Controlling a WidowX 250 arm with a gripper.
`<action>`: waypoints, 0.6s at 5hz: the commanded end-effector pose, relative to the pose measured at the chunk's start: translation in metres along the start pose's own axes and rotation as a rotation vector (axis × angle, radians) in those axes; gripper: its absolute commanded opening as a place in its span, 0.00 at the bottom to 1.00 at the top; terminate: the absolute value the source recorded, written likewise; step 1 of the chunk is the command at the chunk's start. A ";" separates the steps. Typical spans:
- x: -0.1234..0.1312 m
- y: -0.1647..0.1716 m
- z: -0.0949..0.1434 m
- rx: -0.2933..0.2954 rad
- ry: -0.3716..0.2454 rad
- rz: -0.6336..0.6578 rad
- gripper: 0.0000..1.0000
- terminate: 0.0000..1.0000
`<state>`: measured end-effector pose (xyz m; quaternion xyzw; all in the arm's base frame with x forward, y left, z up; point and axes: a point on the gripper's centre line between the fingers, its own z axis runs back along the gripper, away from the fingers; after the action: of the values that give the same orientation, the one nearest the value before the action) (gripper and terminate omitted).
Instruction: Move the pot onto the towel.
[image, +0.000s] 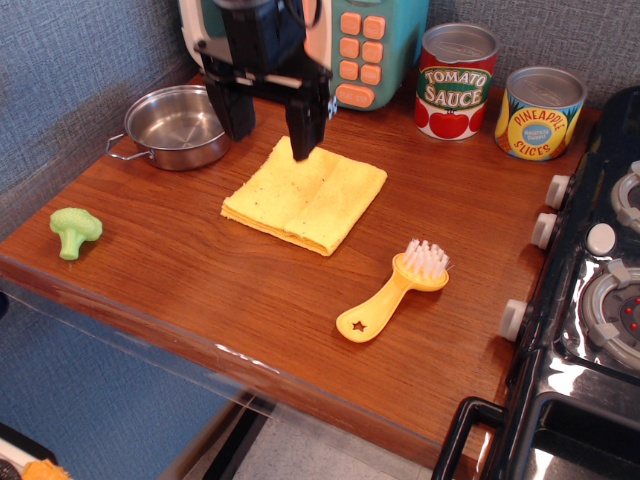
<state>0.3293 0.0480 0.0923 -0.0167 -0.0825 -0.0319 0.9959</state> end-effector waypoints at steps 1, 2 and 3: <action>0.067 0.066 -0.013 0.019 -0.096 -0.010 1.00 0.00; 0.078 0.086 -0.029 -0.014 -0.060 0.001 1.00 0.00; 0.074 0.089 -0.031 -0.017 -0.041 0.005 1.00 0.00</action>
<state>0.4066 0.1251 0.0492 -0.0368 -0.0723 -0.0317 0.9962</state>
